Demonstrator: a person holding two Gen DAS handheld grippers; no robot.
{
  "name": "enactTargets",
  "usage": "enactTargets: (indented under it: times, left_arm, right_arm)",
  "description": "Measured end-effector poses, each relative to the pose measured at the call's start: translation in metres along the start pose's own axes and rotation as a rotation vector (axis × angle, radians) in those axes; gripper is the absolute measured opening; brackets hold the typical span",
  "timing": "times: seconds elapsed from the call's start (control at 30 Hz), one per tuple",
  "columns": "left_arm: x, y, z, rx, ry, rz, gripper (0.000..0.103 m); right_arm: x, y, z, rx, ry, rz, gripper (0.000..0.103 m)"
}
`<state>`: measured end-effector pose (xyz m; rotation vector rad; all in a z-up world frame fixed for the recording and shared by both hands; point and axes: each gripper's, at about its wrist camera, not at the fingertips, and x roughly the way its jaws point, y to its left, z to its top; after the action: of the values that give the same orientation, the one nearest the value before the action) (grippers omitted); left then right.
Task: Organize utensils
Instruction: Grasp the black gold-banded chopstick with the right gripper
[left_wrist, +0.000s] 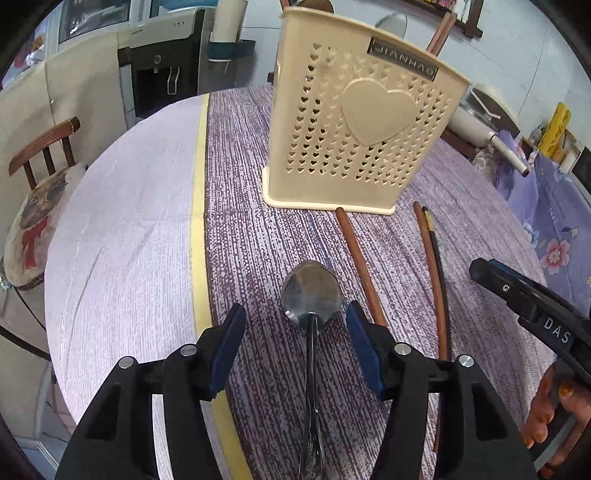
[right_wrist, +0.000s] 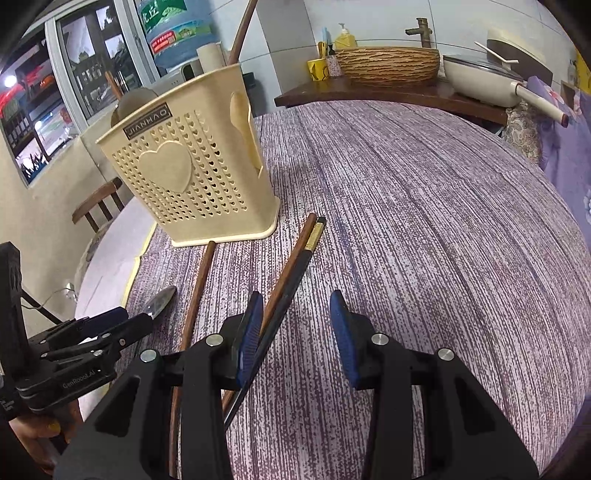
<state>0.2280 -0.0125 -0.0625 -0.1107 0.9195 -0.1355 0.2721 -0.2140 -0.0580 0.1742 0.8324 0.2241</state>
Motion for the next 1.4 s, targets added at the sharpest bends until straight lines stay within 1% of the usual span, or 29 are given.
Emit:
enactTargets:
  times: [0.1,0.17,0.23,0.33,0.37,0.43,0.47,0.53,0.57,0.67,0.73,0.77,0.83,0.87,0.9,1.07,1.17,1.4]
  left_arm:
    - [0.004,-0.002,0.001,0.008,0.004,0.008,0.051]
    - [0.004,-0.001,0.001,0.011,0.008,0.007,0.051]
    - [0.004,-0.001,0.0,0.019,0.004,0.016,0.051]
    - [0.004,-0.001,0.001,0.019,0.004,0.012,0.051]
    - [0.004,0.0,0.001,0.016,0.005,0.007,0.051]
    - [0.003,0.0,0.001,0.013,0.009,0.001,0.051]
    - [0.003,0.0,0.001,0.014,0.009,0.0,0.051]
    - [0.003,-0.001,0.0,0.022,0.005,0.007,0.051]
    - [0.003,-0.002,0.0,0.025,0.004,0.01,0.051]
    - [0.003,-0.003,0.0,0.022,0.005,0.004,0.051]
    - [0.003,-0.004,0.0,0.028,0.006,0.006,0.051]
    - [0.003,-0.005,0.0,0.027,0.007,0.005,0.051]
    - [0.003,-0.003,0.0,0.023,0.008,0.0,0.051]
    - [0.003,-0.003,0.0,0.024,0.007,-0.001,0.051]
    - [0.003,-0.004,-0.001,0.027,0.007,0.001,0.051]
    - [0.003,-0.006,-0.001,0.026,0.004,0.004,0.051]
    - [0.002,-0.006,-0.002,0.031,0.004,0.004,0.051]
    - [0.002,-0.009,-0.004,0.044,0.006,0.015,0.051]
  right_arm:
    - [0.013,0.007,0.003,-0.014,0.035,-0.026,0.039]
    - [0.023,0.012,0.003,-0.028,0.059,-0.064,0.038]
    - [0.03,0.013,0.002,-0.017,0.082,-0.072,0.037]
    - [0.033,0.014,0.003,-0.022,0.077,-0.098,0.036]
    - [0.033,0.013,0.003,-0.027,0.078,-0.113,0.033]
    - [0.033,0.003,0.003,0.003,0.089,-0.067,0.031]
    - [0.033,-0.004,0.002,0.029,0.093,-0.05,0.029]
    - [0.036,-0.005,0.005,0.003,0.096,-0.092,0.025]
    - [0.038,-0.004,0.007,-0.007,0.098,-0.1,0.025]
    - [0.042,-0.006,0.012,0.022,0.107,-0.074,0.025]
    - [0.045,-0.003,0.014,0.006,0.104,-0.092,0.025]
    - [0.046,-0.004,0.014,0.018,0.097,-0.096,0.025]
    - [0.044,-0.011,0.015,0.064,0.079,-0.077,0.025]
    - [0.045,-0.013,0.015,0.077,0.084,-0.06,0.025]
    - [0.046,-0.01,0.014,0.077,0.092,-0.046,0.025]
    - [0.045,0.0,0.012,0.05,0.097,-0.03,0.025]
    - [0.047,0.008,0.011,0.009,0.095,-0.077,0.025]
    - [0.049,-0.003,0.017,0.022,0.117,-0.083,0.025]
